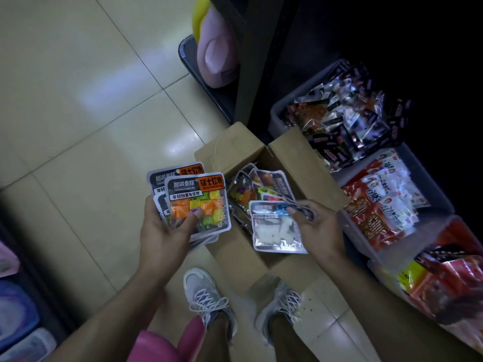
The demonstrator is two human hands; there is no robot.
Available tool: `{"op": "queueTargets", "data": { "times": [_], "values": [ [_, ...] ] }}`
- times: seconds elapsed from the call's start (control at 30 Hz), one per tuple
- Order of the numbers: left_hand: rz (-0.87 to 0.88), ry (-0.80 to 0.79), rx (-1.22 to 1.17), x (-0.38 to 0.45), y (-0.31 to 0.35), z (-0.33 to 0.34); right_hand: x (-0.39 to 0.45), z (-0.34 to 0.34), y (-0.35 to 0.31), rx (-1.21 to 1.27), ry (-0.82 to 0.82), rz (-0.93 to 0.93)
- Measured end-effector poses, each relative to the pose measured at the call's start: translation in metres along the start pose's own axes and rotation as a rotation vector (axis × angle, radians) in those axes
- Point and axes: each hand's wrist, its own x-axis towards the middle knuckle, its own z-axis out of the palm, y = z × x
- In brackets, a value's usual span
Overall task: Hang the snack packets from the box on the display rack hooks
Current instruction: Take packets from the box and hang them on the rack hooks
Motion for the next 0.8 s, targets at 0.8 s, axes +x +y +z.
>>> {"op": "queueTargets", "data": {
  "times": [0.8],
  "values": [
    [-0.013,-0.561,-0.393,-0.205,0.324,-0.023,-0.229,-0.253,-0.297,0.567,0.035,0.139]
  ]
}}
